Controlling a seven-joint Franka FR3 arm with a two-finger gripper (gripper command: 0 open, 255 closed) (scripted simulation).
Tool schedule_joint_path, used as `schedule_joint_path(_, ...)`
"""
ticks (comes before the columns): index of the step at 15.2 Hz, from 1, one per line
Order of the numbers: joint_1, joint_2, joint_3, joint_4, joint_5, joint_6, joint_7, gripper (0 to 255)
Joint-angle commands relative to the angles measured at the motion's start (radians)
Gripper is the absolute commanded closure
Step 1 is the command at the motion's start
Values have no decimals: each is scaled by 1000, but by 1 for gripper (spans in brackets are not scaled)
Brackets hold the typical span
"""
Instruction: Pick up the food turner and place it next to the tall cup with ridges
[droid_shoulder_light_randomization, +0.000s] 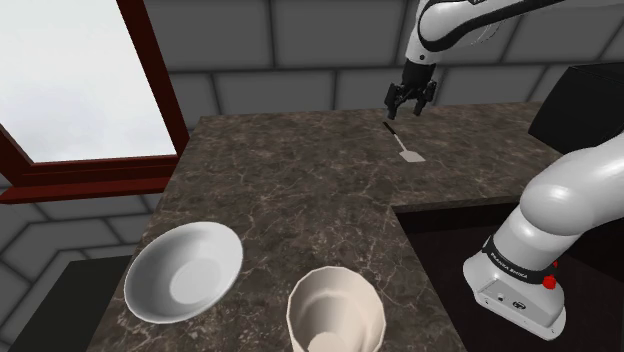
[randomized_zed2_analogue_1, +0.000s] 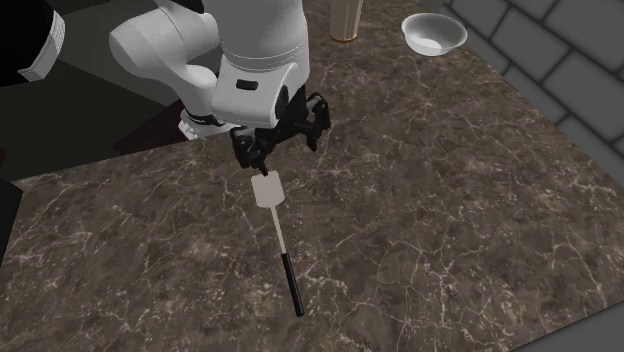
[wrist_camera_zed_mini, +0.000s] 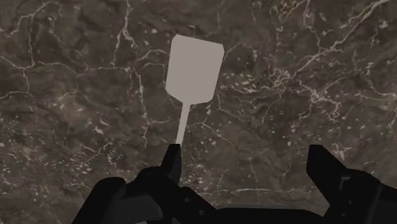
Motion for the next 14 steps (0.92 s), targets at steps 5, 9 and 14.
schedule_joint_path(5, -65, 174, -35, 5, -26, 182, 75, 0)
schedule_joint_path(9, -97, 270, -58, 28, -36, 262, 111, 0)
schedule_joint_path(14, -97, 319, -61, 3, -33, 335, 109, 0)
